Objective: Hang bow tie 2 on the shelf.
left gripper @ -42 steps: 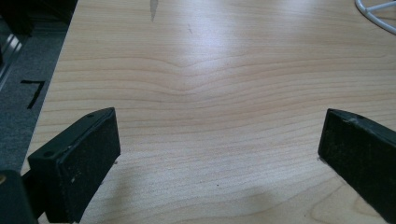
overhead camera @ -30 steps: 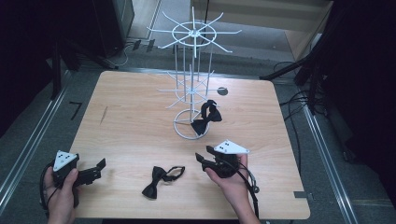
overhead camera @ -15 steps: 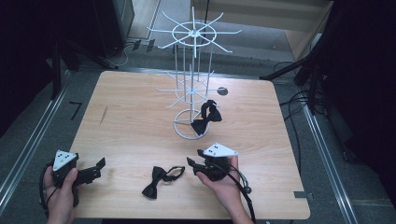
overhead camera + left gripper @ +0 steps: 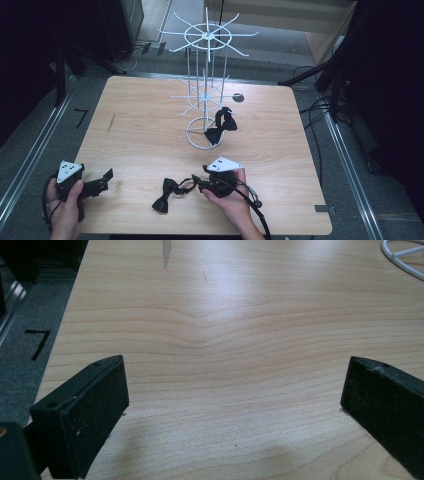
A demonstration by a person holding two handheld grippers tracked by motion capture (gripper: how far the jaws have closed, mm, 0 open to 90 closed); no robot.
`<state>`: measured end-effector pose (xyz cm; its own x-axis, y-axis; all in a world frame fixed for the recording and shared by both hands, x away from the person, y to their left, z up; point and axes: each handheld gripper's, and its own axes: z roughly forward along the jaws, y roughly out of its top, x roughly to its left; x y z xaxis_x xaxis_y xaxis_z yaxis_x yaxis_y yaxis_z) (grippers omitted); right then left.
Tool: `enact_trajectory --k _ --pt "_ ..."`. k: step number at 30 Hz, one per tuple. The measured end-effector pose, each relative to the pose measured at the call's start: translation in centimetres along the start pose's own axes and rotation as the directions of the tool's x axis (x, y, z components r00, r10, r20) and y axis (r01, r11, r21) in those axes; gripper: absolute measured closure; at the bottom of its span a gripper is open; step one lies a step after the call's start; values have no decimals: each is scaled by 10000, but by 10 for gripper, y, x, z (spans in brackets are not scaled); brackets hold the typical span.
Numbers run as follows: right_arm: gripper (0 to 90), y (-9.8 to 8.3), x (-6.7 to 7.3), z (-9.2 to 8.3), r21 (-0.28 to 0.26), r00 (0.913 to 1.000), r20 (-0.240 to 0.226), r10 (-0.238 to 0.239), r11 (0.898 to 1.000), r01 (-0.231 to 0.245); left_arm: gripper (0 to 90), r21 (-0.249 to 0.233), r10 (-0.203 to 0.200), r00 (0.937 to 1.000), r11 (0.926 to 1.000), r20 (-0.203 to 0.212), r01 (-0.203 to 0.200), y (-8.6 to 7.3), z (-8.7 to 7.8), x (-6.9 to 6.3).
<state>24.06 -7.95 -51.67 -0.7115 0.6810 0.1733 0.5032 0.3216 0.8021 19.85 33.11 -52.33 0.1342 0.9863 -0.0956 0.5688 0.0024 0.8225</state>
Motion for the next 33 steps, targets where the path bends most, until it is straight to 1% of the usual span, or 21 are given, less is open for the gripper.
enact_trajectory --k 4,9,13,16,17,21,24,25,27,29,30,31,32,33 --pt "503 -3 2 6 235 10000 -63 31 9997 -30 0 -3 -1 10000 10000 -13 1 0 0 0" --pt "524 -6 5 11 436 10000 -31 -92 9990 93 0 -4 1 10000 10000 2 -1 0 0 0" --pt "594 -10 8 19 810 9992 131 -379 9960 367 0 -10 9 10000 10000 18 -9 0 0 0" --pt "658 -13 8 21 964 9991 209 -368 9947 346 0 -9 2 10000 10000 6 -2 0 0 0" --pt "678 -13 8 21 931 9987 271 -422 9949 395 0 -9 6 10000 10000 7 -6 0 0 0" --pt "822 -13 7 21 997 9983 362 -456 9941 418 0 -11 18 10000 10000 20 -18 0 0 0" --pt "856 -13 7 20 939 9983 327 -485 9946 452 0 -11 7 10000 10000 15 -7 0 0 0" --pt "876 -12 7 17 769 9978 368 -556 9956 526 0 -11 17 10000 10000 21 -17 0 0 0" --pt "882 -10 8 14 560 9977 414 -530 9971 507 0 -14 20 10000 10000 20 -20 0 0 0" --pt "884 -9 8 13 474 9975 451 -537 9975 516 0 -13 26 10000 10000 21 -26 0 0 0" --pt "886 -7 8 8 212 9969 518 -586 9981 576 0 -7 33 10000 10000 22 -33 0 0 0" --pt "886 -7 8 8 212 9969 518 -586 9981 576 0 -7 33 10000 10000 22 -33 0 0 0" --pt "886 -5 8 5 27 9969 556 -555 9985 555 0 -8 43 10000 10000 21 -43 0 0 0" --pt "886 -5 8 5 27 9969 556 -555 9985 555 0 2 48 10000 10000 30 -48 0 0 0"
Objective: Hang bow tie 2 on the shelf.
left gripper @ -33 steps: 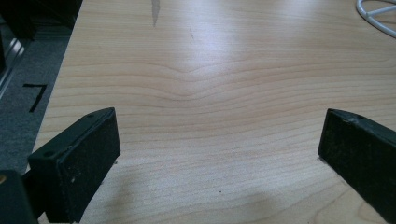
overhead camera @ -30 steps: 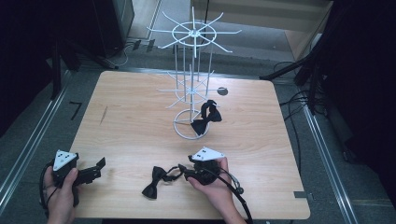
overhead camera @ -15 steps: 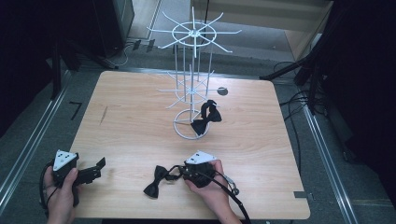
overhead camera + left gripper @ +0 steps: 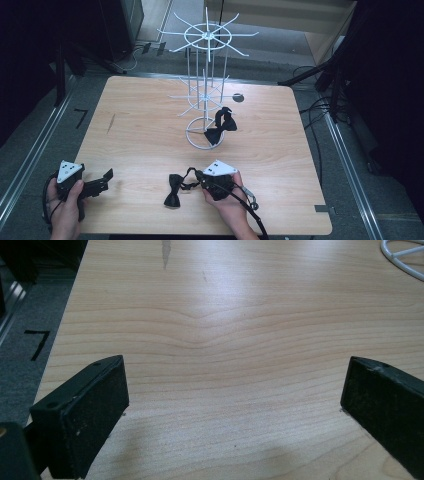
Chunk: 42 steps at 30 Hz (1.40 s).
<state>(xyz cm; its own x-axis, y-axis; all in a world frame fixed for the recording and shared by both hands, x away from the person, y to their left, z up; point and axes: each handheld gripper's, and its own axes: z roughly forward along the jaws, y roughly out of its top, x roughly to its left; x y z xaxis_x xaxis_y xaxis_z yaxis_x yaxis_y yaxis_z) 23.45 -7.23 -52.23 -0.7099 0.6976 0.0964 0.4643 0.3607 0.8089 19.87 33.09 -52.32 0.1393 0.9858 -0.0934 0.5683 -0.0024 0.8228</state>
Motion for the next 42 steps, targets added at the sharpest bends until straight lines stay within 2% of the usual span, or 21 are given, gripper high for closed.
enact_trajectory --k 1,13,42 --pt "888 2 -1 -4 -234 10000 17 -7 9997 7 0 -6 3 10000 10000 -2 -3 0 0 0" --pt "889 19 -2 -27 -1128 9997 217 -139 9935 163 0 -37 1 10000 10000 27 -1 0 0 -1" --pt "887 49 -13 -66 -2402 9976 688 -24 9705 189 0 -1 23 10000 10000 45 -23 0 0 -1"
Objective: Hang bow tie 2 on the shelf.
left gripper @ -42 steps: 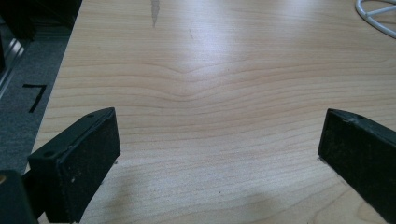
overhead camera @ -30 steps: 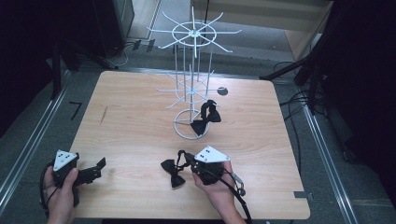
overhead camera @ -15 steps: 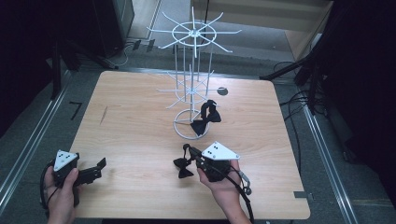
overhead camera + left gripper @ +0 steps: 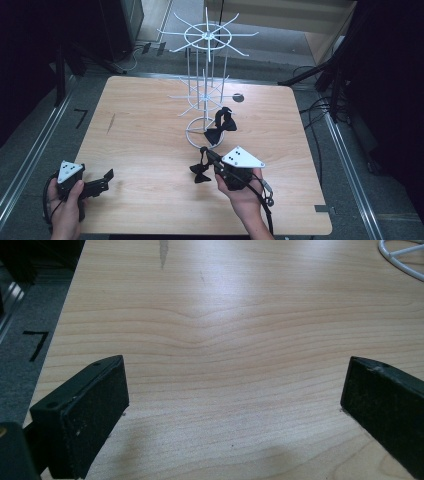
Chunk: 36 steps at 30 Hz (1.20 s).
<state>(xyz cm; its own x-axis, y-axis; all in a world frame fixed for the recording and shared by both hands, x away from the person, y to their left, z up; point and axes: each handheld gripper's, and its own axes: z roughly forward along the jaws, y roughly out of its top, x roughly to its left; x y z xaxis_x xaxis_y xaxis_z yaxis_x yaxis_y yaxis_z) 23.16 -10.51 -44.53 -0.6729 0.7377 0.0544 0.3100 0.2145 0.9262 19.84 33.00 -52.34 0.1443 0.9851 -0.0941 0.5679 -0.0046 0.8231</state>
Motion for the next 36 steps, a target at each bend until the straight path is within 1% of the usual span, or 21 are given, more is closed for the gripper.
enact_trajectory --k 8,16,17,23,36 --pt "887 11 -2 -4 -224 9998 148 -108 9997 112 0 -17 32 10000 10000 3 -32 0 0 0" --pt "886 20 -1 -7 -356 9997 189 -146 9992 153 0 -10 48 10000 10000 2 -48 0 0 0" --pt "886 22 -1 -8 -415 9995 216 -211 9989 220 0 -1 57 10000 10000 3 -57 0 0 0" --pt "885 28 -1 -10 -575 9990 372 -263 9979 284 0 -10 32 10000 10000 10 -32 0 0 0" --pt "885 41 -2 -12 -787 9984 458 -321 9963 357 0 -20 33 10000 10000 19 -33 0 0 0"
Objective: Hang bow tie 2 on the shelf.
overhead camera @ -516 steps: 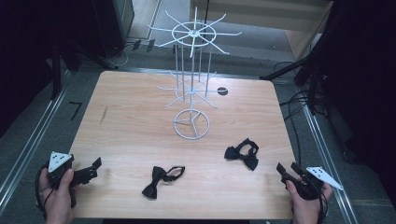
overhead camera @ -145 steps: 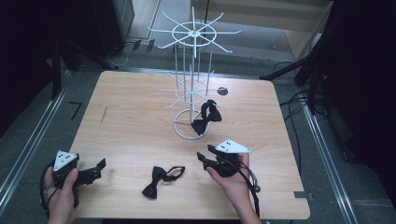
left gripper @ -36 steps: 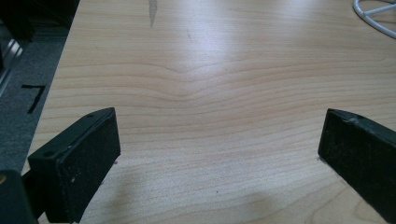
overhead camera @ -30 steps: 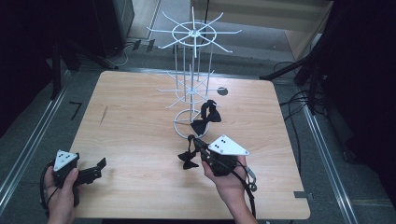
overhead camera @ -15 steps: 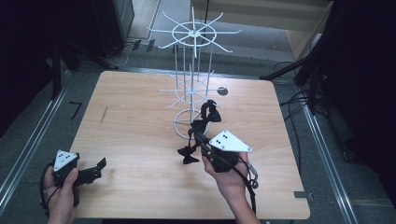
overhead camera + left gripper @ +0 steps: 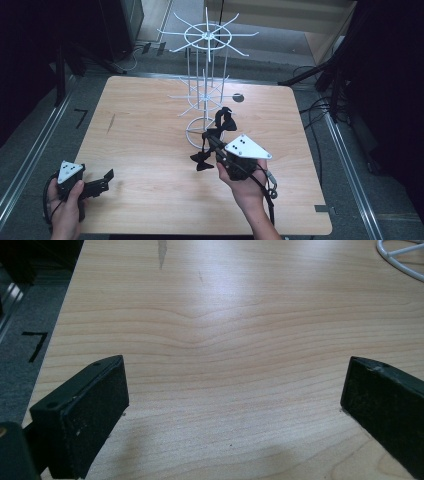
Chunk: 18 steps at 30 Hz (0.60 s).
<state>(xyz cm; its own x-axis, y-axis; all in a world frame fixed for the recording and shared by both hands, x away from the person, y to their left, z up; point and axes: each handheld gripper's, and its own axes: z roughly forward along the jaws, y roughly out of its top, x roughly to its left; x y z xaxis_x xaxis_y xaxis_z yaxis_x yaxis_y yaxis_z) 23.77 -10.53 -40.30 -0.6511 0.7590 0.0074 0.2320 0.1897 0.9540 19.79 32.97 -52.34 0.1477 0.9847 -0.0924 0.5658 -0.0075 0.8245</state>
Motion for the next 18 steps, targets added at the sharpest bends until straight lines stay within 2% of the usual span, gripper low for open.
enact_trajectory --k 18 --pt "885 17 -3 3 -96 9998 187 -2 10000 4 0 -33 26 10000 10000 9 -26 0 0 -1"
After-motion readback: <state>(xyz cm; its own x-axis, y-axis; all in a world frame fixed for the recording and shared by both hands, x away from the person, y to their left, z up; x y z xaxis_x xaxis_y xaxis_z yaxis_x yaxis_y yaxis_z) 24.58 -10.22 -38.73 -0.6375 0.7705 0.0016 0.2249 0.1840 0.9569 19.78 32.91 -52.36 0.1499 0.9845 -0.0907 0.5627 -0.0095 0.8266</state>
